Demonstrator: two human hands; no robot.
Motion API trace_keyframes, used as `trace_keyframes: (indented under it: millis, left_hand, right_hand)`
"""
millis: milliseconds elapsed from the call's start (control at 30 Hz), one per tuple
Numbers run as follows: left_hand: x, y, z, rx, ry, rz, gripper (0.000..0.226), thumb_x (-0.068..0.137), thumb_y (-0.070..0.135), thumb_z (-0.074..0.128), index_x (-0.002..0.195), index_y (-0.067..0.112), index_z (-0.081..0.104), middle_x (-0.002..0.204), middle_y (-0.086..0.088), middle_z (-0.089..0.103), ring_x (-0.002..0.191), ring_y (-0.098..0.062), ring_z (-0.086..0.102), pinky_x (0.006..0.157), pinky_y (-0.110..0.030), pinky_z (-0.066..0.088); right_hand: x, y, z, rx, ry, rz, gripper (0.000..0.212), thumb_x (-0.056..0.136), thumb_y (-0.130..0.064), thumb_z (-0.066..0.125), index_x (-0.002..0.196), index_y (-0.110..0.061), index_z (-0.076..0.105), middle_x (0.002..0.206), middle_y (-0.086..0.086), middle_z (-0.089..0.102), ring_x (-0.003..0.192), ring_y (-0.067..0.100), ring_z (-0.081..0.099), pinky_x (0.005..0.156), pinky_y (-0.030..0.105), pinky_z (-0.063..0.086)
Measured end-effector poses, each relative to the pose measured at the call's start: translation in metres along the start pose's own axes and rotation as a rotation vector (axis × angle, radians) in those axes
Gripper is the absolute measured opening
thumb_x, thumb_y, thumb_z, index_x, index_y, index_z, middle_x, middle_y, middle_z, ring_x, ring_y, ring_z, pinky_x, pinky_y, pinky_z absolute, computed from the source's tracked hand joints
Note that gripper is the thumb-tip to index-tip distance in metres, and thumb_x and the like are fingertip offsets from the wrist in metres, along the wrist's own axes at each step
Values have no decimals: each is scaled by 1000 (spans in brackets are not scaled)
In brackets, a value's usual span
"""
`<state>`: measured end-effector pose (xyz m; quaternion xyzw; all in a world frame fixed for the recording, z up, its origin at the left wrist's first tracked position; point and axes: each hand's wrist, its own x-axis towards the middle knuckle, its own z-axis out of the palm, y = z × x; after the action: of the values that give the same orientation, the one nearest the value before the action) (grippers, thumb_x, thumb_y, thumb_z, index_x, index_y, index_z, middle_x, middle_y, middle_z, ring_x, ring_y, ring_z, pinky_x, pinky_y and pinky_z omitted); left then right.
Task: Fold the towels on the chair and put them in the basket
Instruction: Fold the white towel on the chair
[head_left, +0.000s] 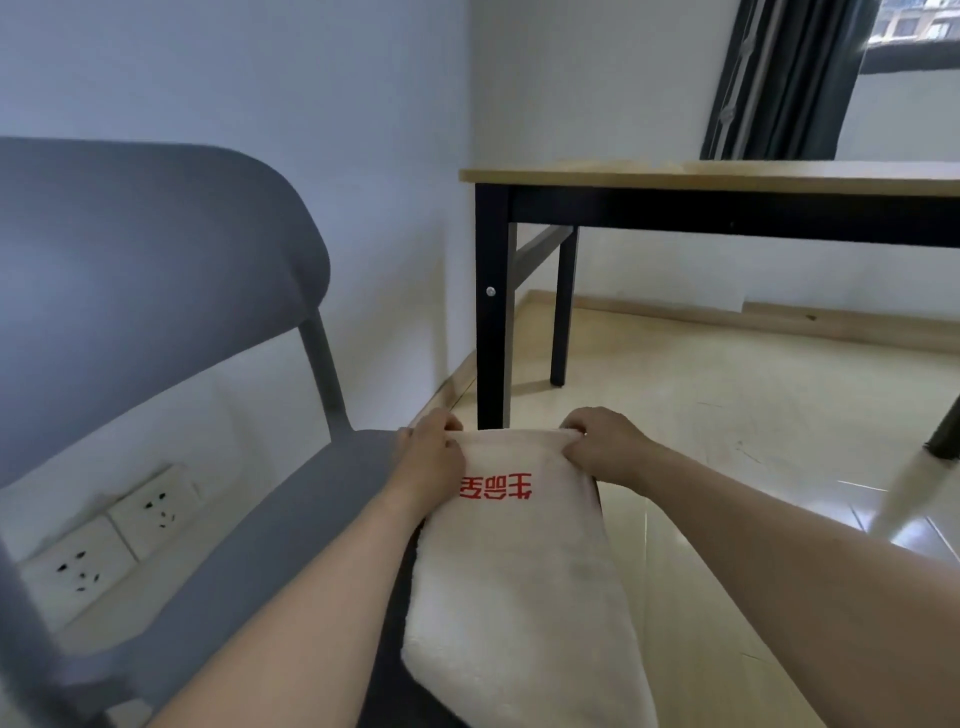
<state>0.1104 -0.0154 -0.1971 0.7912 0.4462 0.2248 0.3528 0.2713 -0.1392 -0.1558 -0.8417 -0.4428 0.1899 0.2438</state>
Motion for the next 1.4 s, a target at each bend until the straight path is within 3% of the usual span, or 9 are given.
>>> trace_keyframes:
  millis: [167, 333, 467, 667, 867, 1000, 1200, 1300, 1400]
  left_hand:
    - [2, 6, -12, 268, -144, 133, 37, 87, 18, 41, 122, 26, 51, 115, 6, 43, 118, -18, 33, 96, -33, 39]
    - [-36, 33, -30, 528, -327, 113, 13, 86, 22, 49, 98, 21, 54, 107, 1, 52, 96, -17, 53, 76, -29, 48]
    - [-89, 72, -66, 591, -426, 183, 9, 86, 13, 49, 90, 19, 54, 90, 1, 61, 81, -14, 58, 64, -25, 46]
    - [-171, 143, -149, 673, -304, 438, 13, 89, 14, 43, 89, 25, 50, 95, 4, 47, 92, -16, 48, 78, -30, 42]
    - [-250, 198, -205, 819, -113, 611, 24, 87, 8, 38, 89, 28, 50, 99, 3, 49, 92, -16, 40, 81, -30, 31]
    - [-293, 218, -224, 845, -79, 485, 21, 84, 5, 37, 90, 25, 39, 83, 6, 36, 94, -20, 33, 85, -33, 27]
    - [-329, 231, -249, 833, -174, 269, 26, 88, 13, 40, 110, 26, 37, 101, -1, 39, 103, -23, 30, 89, -39, 30]
    - [-337, 239, -257, 625, -375, 65, 30, 89, 37, 41, 117, 25, 43, 116, -3, 48, 112, -24, 41, 91, -41, 34]
    - [-337, 237, -252, 550, -545, 101, 30, 98, 30, 34, 121, 16, 47, 122, -2, 58, 116, -22, 50, 92, -33, 36]
  right_hand:
    - [1, 0, 3, -33, -7, -90, 34, 90, -7, 47, 121, -15, 58, 119, 3, 57, 103, 20, 52, 83, 25, 43]
    - [-31, -12, -4, -155, -160, -91, 15, 84, -7, 52, 88, -21, 50, 93, 0, 53, 83, 16, 50, 66, 23, 43]
    - [-89, -37, -36, -232, -242, -131, 24, 81, -4, 55, 74, -22, 41, 81, -2, 48, 67, 13, 42, 55, 19, 38]
    - [-185, -88, -124, -198, -164, -260, 17, 83, -8, 62, 83, -23, 53, 82, -3, 58, 69, 14, 54, 62, 25, 50]
    - [-278, -132, -178, -403, -88, -329, 14, 84, -16, 64, 96, -17, 71, 85, -3, 63, 72, 9, 54, 58, 16, 41]
    - [-316, -148, -189, -440, -34, -393, 9, 84, -23, 67, 77, -21, 60, 78, -5, 59, 74, 13, 56, 59, 19, 42]
    - [-350, -160, -199, -330, -47, -470, 27, 80, -40, 71, 69, -22, 56, 68, -7, 50, 62, 8, 46, 58, 21, 37]
    - [-351, -163, -197, -261, -119, -471, 20, 79, -30, 73, 90, -26, 57, 86, -5, 59, 82, 15, 58, 74, 28, 50]
    - [-347, -166, -192, -271, -232, -375, 43, 81, -24, 72, 115, -30, 48, 96, -3, 56, 91, 20, 60, 76, 30, 52]
